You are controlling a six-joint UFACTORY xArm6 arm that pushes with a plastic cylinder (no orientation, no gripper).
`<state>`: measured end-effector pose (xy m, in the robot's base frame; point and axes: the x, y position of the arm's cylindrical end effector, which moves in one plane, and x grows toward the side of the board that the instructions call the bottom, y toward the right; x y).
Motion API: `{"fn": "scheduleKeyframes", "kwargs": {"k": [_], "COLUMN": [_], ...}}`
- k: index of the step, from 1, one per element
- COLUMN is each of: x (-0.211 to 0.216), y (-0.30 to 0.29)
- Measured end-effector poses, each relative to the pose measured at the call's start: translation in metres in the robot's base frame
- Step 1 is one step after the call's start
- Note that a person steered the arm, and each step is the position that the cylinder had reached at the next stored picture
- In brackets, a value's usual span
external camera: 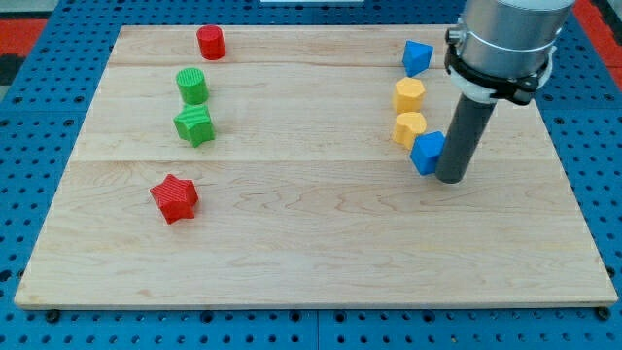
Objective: Move blue cube into yellow hexagon
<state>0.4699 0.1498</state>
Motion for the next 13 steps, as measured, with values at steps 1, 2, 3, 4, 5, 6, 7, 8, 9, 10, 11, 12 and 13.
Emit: {"fn": "scheduleKeyframes", "kwargs": {"k": [1,2,3,4,5,6,7,8,9,10,11,12,13], "x": [0.001,-0.018,-0.016,-0.011,-0.014,-0.017,-0.029,-0.041,-0.049,-0.06,-0.074,-0.085,-0.098], "y": [0.0,0.01,0.008,0.003,-0.014,-0.033,-0.032,-0.031,-0.03,-0.023,-0.014,-0.014,-0.014]}}
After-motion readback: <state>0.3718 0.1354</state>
